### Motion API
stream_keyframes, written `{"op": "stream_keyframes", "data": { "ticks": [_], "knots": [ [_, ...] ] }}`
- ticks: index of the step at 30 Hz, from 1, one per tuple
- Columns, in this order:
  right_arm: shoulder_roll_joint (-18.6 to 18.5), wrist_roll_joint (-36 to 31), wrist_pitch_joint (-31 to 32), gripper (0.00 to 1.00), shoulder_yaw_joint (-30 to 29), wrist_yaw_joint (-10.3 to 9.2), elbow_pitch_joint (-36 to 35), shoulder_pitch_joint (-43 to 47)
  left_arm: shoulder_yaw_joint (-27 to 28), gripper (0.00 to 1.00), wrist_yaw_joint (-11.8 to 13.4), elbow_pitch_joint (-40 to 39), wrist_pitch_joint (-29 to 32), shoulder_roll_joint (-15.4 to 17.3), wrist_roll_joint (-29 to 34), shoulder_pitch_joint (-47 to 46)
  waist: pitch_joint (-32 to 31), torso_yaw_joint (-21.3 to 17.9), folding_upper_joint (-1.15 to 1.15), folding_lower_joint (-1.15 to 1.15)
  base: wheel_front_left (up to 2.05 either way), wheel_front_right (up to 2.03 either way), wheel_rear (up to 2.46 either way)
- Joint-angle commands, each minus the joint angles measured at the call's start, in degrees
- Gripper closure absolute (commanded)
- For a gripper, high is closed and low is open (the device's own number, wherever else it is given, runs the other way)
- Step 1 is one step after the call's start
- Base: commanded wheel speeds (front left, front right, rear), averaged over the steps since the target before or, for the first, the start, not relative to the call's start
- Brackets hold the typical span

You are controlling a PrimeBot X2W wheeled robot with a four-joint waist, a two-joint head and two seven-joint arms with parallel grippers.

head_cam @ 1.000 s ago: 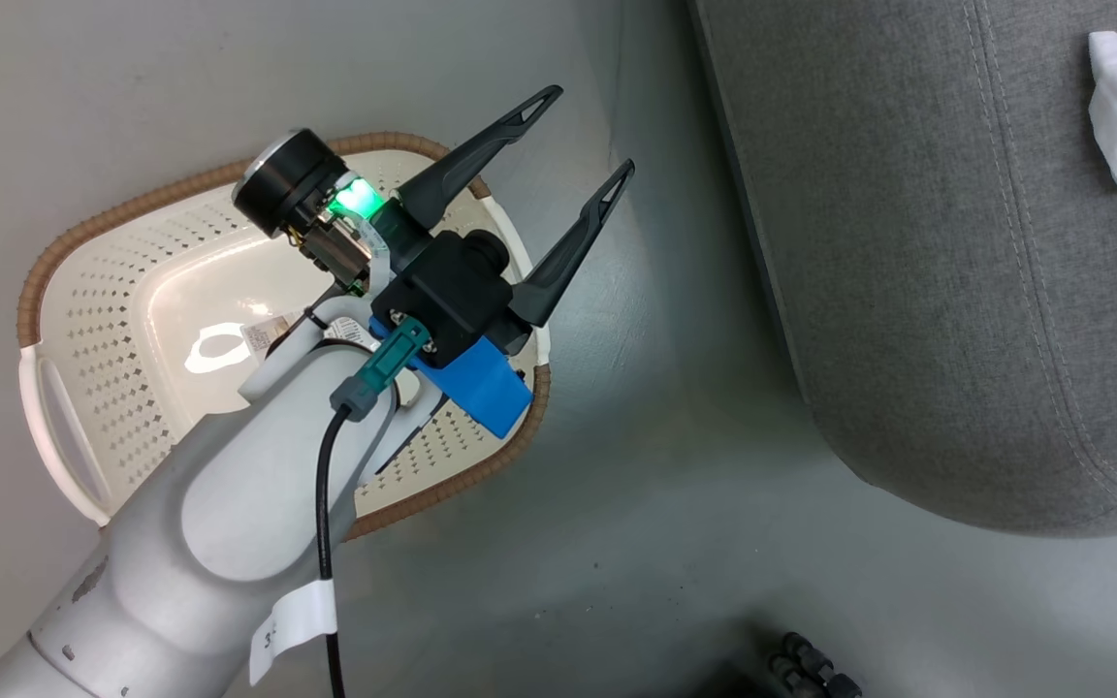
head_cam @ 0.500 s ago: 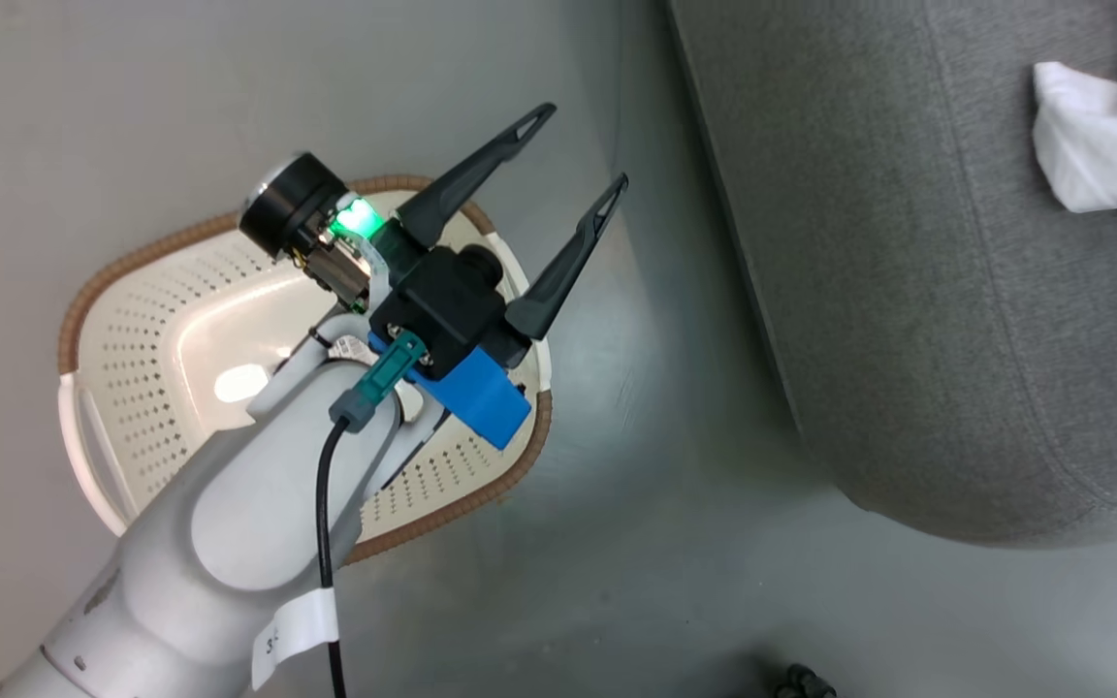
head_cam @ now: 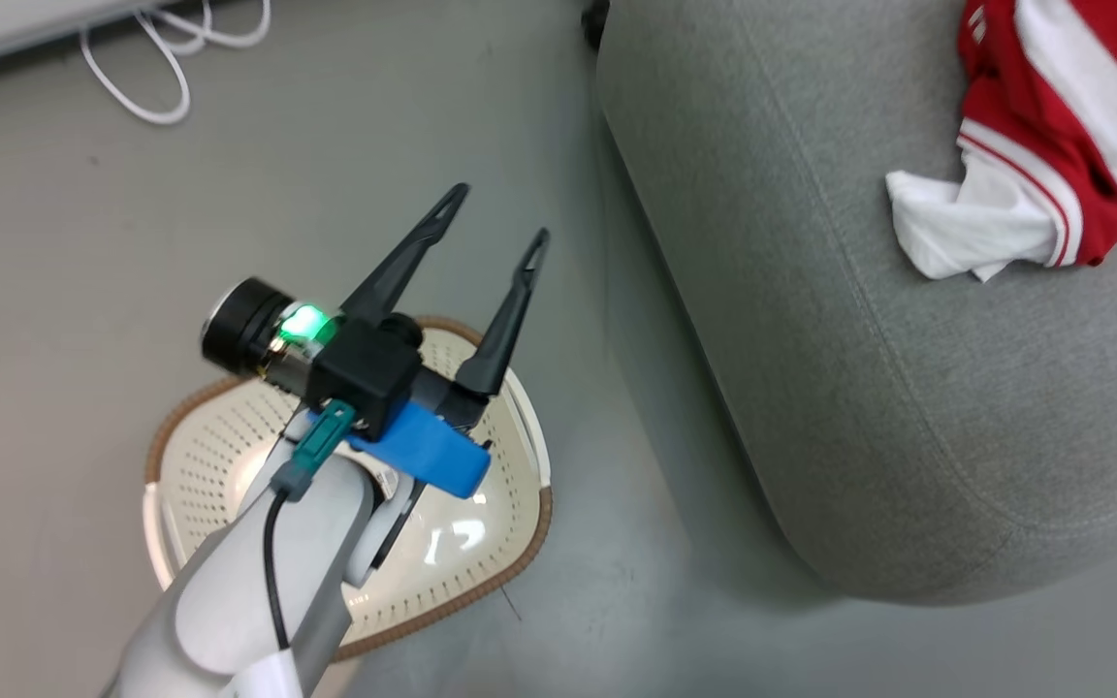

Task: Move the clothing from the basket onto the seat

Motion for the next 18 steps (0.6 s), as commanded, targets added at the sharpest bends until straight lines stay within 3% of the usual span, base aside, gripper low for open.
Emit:
{"op": "stream_keyframes", "data": {
  "ticks": [1, 12, 18],
  "knots": [
    [0.6, 0.3, 0.0, 0.0, 1.1, 0.0, -1.0, 1.6, 1.1, 0.0, 0.5, -0.6, -0.3, 0.0, 0.0, 1.6, -4.6, 0.8, 0.0, 0.01, 0.0, 0.0, 0.0],
    [1.7, 0.9, 0.0, 0.0, 10.7, 0.01, -8.0, 9.0, 13.8, 0.0, 1.9, -6.0, -0.3, -2.4, 1.6, 14.2, -13.9, 6.7, 0.0, 0.01, 0.0, 0.0, 0.0],
    [3.2, 0.5, 0.0, 0.0, 13.8, 0.01, -8.8, 12.4, 20.4, 0.0, 0.8, -6.4, -0.3, -4.7, 2.6, 19.2, -16.3, 10.3, 0.0, 0.01, 0.0, 0.0, 0.0]
  ]
}}
